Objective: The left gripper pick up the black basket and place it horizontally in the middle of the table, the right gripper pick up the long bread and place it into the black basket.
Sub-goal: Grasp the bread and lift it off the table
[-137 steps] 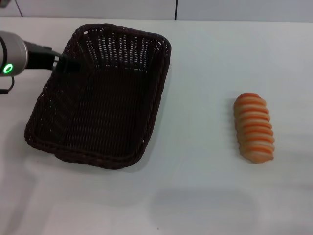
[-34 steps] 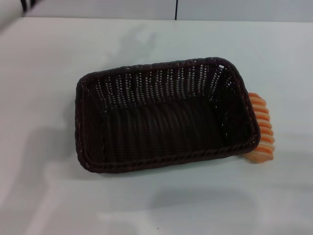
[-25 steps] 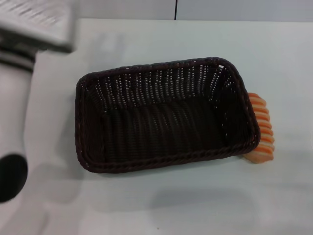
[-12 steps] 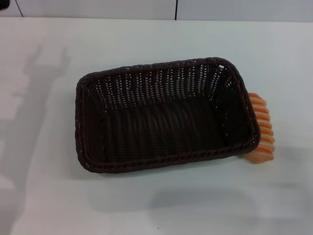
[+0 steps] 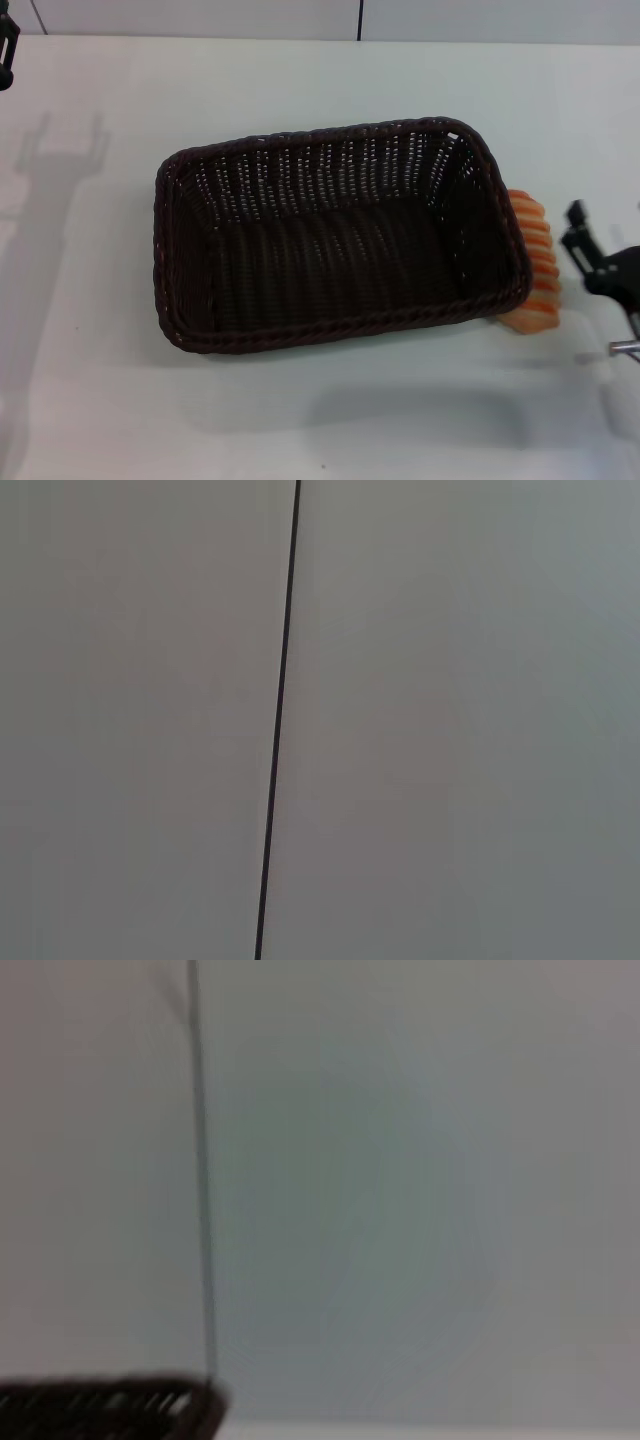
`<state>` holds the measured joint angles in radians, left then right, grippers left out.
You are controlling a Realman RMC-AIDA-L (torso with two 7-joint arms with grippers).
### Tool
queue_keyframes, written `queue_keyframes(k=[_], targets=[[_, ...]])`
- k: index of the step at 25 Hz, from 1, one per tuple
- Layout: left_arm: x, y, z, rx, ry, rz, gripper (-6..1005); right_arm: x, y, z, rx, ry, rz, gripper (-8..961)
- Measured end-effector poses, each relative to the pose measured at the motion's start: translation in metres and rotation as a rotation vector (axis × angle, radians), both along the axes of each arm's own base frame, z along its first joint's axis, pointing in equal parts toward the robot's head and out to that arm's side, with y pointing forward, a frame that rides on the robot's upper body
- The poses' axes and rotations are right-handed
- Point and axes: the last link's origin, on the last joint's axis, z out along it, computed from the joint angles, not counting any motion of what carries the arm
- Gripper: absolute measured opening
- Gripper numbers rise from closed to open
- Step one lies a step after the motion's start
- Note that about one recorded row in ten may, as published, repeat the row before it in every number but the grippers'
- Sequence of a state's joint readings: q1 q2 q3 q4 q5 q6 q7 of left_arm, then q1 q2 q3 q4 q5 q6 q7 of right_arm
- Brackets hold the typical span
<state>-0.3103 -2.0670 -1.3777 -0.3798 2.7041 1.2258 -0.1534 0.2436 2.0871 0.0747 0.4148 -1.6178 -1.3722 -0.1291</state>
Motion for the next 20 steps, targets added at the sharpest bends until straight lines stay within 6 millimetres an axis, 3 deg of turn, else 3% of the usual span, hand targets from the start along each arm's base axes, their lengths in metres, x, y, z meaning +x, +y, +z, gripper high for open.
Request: queue_keyframes(k=[5,20], targets=[[-0.003,-0.002,-0.001,-0.001,0.003,0.009,687,-0.007,0.015,-0.018,-0.118,-0.022,0.006,835],[-0.001,0.003,-0.005,-0.029,0.015,0.009,686,-0.004,0.028,-0.034,-0.226,-0.035,-0.063,818]])
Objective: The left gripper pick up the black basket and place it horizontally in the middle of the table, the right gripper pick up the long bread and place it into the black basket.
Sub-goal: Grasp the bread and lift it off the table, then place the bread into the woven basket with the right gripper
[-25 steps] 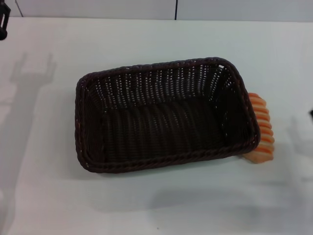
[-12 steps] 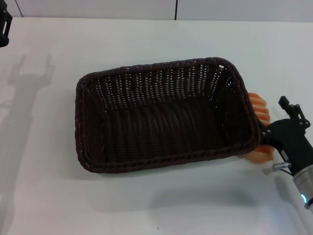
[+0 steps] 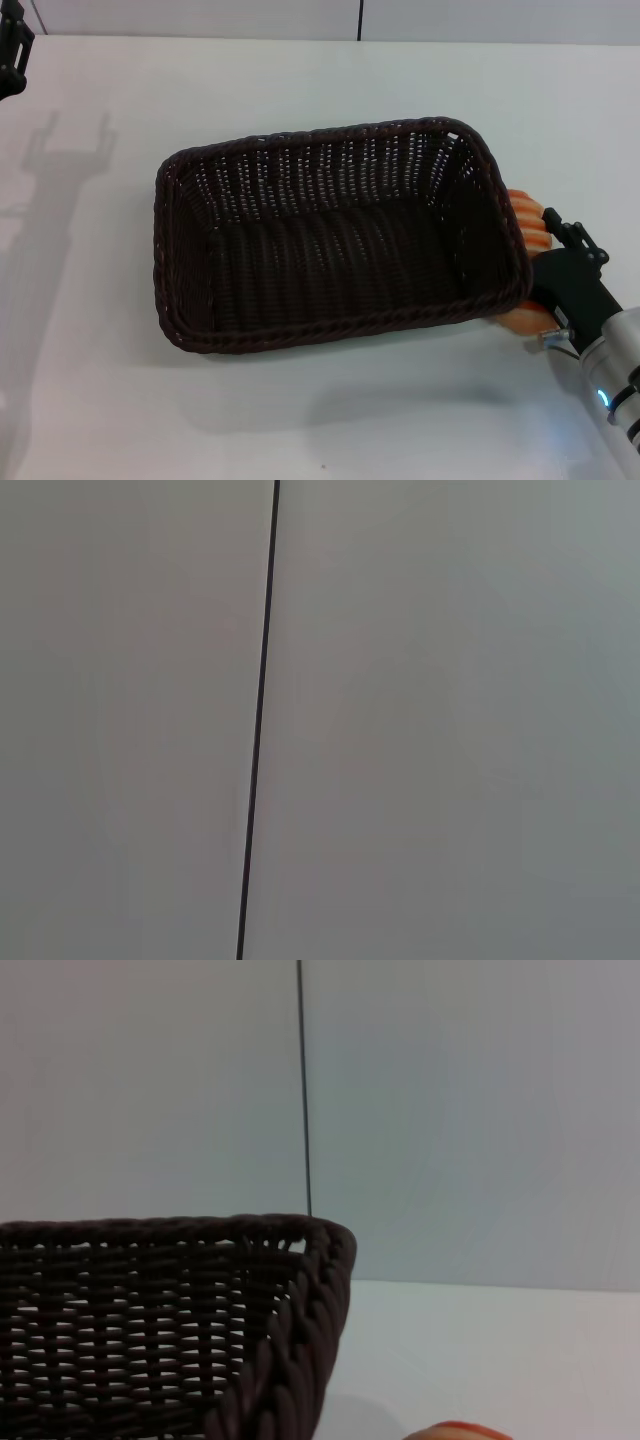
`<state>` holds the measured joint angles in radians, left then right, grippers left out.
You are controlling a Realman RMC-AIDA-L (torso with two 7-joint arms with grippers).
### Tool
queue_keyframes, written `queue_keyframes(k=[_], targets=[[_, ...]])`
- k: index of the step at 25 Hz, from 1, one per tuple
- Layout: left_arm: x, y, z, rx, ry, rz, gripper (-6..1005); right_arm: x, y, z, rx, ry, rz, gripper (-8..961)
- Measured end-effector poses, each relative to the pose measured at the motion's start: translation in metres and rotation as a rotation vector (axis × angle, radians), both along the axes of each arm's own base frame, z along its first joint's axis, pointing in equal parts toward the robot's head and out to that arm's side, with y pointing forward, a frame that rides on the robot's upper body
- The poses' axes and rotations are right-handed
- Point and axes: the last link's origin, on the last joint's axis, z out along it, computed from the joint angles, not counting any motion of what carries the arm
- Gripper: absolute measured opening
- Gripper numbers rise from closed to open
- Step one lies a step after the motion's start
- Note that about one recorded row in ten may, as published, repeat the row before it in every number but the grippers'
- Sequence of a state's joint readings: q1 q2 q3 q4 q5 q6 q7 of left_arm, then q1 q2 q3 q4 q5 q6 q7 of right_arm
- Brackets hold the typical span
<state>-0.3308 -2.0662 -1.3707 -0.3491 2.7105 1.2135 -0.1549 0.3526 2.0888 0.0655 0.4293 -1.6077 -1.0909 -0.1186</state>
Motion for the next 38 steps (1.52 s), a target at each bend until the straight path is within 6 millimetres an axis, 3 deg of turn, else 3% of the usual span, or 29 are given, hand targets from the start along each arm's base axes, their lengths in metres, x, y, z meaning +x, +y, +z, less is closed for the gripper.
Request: queue_keyframes(k=[8,12,15,19,24,25,31,38], targets=[[0.000,0.000,-0.001,-0.006,0.002,0.000,685,0.001,-0.005,0.009,0.062,0.025,0.003,701],[-0.002,-0.001,-0.002,-0.009,0.004,0.007,685,-0.006,-0.023,0.029,0.215,0.072,0.077,646],[-0.003,-0.001,-0.002,-0.010,0.005,0.011,685,-0.022,-0.050,0.057,0.401,0.130,0.223,611],[-0.006,-0.002,-0.002,-0.013,0.008,0.020,685,-0.039,-0.064,0.067,0.458,0.171,0.372,577],[-0.005,-0.002,-0.002,-0.014,0.008,0.019,684,-0.061,-0.045,0.061,0.397,0.191,0.499,536],[-0.005,-0.002,-0.002,-0.015,0.008,0.018,684,-0.069,-0.031,0.054,0.347,0.184,0.518,528],[-0.005,-0.002,-0.003,-0.017,0.009,0.020,684,-0.090,0.000,0.024,0.109,0.209,0.541,483],[-0.006,-0.002,-0.003,-0.019,0.002,0.020,684,-0.106,0.008,-0.001,-0.065,0.225,0.557,514]])
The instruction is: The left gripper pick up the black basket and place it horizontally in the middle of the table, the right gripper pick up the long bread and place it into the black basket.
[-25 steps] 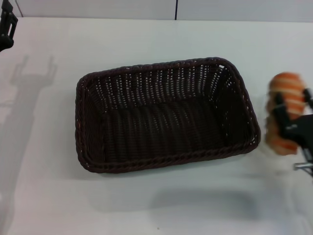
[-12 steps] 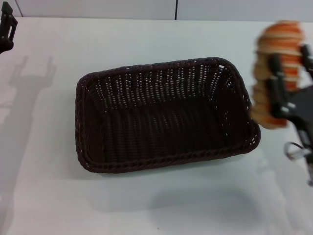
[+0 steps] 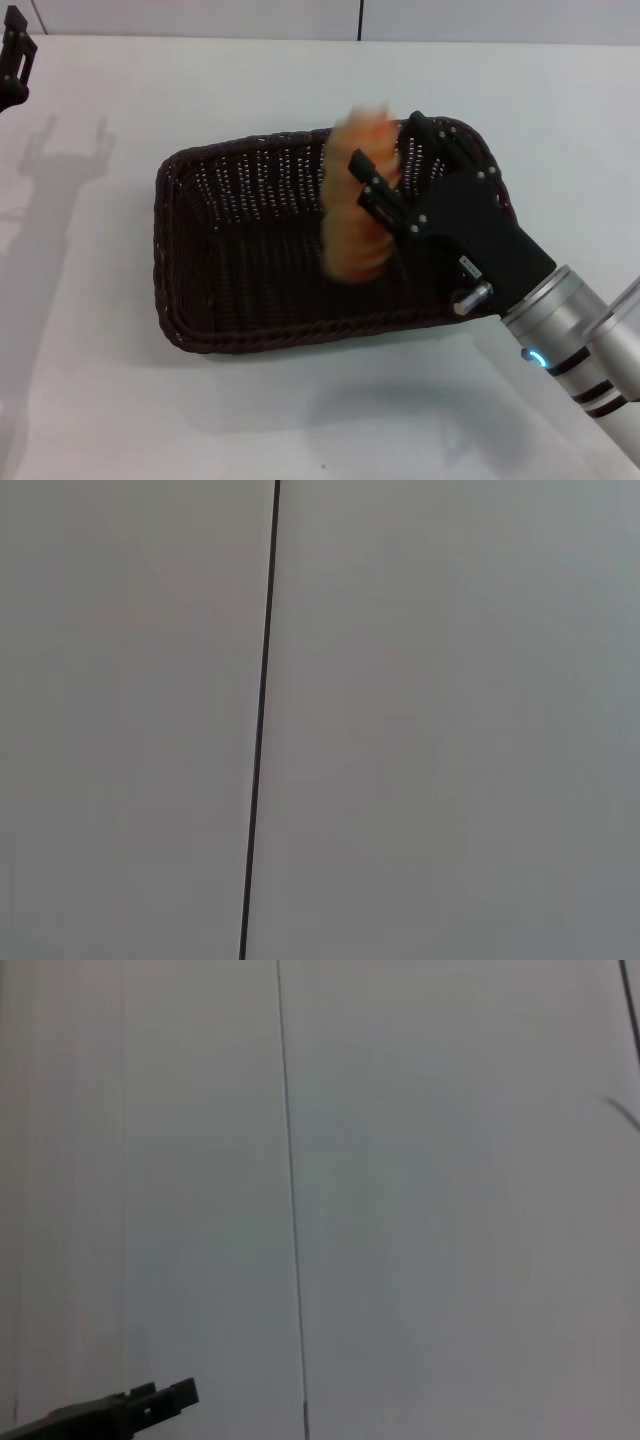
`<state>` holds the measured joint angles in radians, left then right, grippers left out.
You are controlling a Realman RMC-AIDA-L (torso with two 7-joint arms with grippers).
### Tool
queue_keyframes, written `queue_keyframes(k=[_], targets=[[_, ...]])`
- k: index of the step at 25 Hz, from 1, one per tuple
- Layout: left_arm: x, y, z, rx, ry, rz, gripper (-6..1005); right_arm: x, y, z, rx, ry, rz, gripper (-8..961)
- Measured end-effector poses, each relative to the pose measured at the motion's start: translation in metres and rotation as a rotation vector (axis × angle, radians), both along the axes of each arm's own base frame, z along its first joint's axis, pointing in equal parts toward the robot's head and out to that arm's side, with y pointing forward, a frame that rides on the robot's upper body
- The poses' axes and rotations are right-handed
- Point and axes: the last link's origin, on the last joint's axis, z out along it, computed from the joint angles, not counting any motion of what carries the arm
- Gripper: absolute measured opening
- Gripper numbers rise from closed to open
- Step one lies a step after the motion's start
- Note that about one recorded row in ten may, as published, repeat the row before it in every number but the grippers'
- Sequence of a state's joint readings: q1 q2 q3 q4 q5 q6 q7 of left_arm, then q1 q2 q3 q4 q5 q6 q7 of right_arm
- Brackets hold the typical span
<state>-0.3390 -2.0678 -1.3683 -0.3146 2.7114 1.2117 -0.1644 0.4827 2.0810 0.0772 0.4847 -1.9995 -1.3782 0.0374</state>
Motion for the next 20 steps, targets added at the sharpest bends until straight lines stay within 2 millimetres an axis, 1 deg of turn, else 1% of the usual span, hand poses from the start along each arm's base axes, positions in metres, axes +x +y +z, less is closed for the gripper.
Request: queue_keyframes(k=[3,6,7,8,9,10,11,14,17,20], targets=[[-0.001,-0.001,0.000,0.001,0.000,0.002,685,0.000,0.000,0.000,0.000,0.003,0.000,528],[-0.001,-0.001,0.000,0.001,0.001,0.005,685,0.001,-0.001,0.002,0.006,0.013,-0.003,643],[-0.002,-0.002,0.000,0.002,0.002,0.008,685,0.004,-0.002,0.008,0.038,0.030,-0.014,681],[-0.002,-0.002,0.000,0.002,0.002,0.008,685,0.004,-0.002,0.008,0.038,0.030,-0.014,720],[-0.003,-0.002,0.000,0.003,0.004,0.009,685,0.009,-0.004,0.014,0.082,0.048,-0.032,758],[-0.003,-0.003,0.000,0.003,0.004,0.010,685,0.013,-0.006,0.022,0.130,0.066,-0.052,776],[-0.004,-0.003,0.001,0.004,0.004,0.013,685,0.020,-0.009,0.029,0.184,0.081,-0.081,795],[-0.006,-0.005,0.001,0.005,0.004,0.020,684,0.047,-0.022,0.061,0.378,0.139,-0.194,794],[-0.007,-0.006,0.001,0.004,0.006,0.025,684,0.081,-0.044,0.094,0.579,0.175,-0.348,794],[-0.010,-0.008,0.001,0.005,0.007,0.036,685,0.109,-0.066,0.115,0.722,0.177,-0.485,794]])
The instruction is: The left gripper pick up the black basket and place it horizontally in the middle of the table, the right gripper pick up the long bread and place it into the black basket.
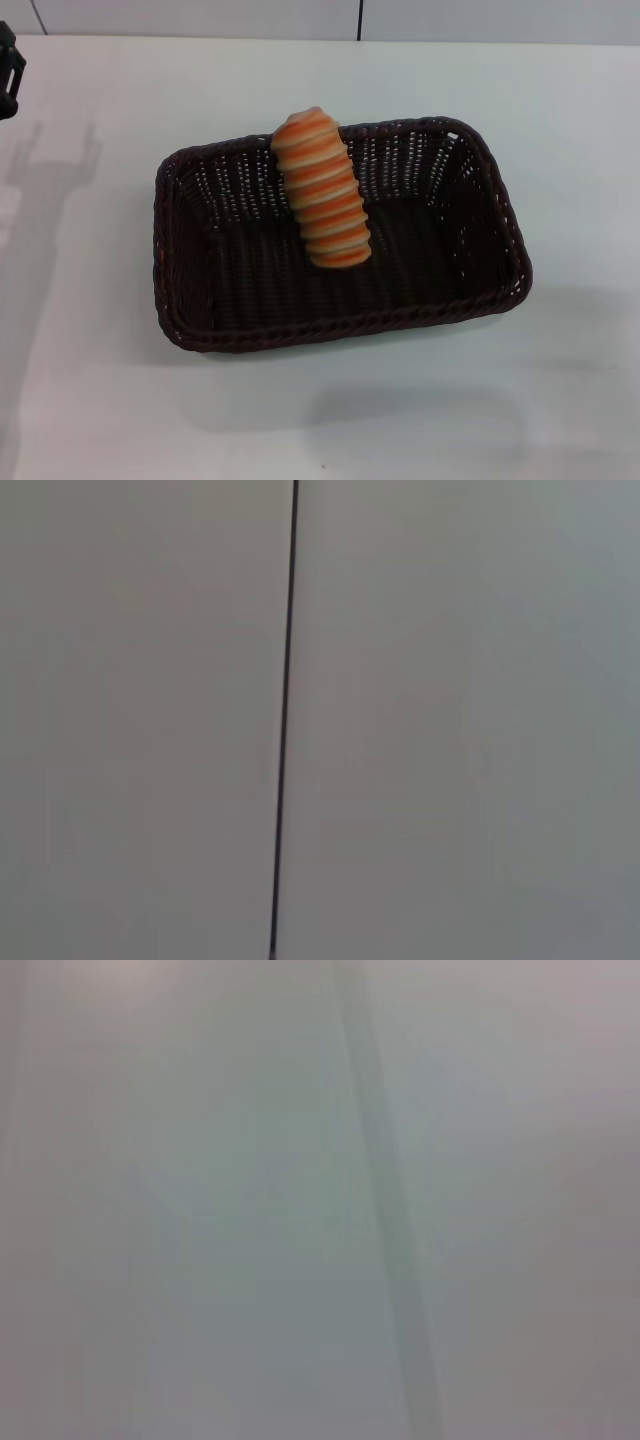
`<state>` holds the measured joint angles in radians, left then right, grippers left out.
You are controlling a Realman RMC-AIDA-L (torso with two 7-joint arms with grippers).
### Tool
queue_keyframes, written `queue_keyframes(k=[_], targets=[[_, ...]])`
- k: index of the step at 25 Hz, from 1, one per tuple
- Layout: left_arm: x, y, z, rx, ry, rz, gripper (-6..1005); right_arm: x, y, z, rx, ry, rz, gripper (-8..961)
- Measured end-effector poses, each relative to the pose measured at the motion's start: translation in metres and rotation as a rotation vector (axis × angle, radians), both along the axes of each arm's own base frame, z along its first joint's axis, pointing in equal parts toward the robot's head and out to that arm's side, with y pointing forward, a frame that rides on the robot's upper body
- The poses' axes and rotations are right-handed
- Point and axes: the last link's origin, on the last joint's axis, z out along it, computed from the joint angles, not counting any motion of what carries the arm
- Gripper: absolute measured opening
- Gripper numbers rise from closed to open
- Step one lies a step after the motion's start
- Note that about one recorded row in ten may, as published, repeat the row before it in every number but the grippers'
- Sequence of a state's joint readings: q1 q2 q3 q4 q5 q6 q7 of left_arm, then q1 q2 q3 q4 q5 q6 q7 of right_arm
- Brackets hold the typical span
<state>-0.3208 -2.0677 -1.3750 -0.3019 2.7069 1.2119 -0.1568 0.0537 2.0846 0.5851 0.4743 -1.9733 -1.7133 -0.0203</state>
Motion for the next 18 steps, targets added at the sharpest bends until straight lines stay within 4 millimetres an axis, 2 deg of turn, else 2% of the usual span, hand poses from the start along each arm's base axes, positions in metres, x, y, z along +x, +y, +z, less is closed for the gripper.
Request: queue_keyframes(k=[2,7,18], targets=[[-0.005,-0.003,0.000,0.000,0.002,0.016,685,0.020,-0.017,0.012,0.071,0.008,-0.109,794],[-0.010,-0.007,0.000,-0.001,0.004,0.033,688,0.035,-0.026,0.017,0.093,0.012,-0.181,794],[-0.018,-0.018,0.000,0.009,0.076,0.069,688,0.035,-0.023,0.017,0.092,0.018,-0.176,795]])
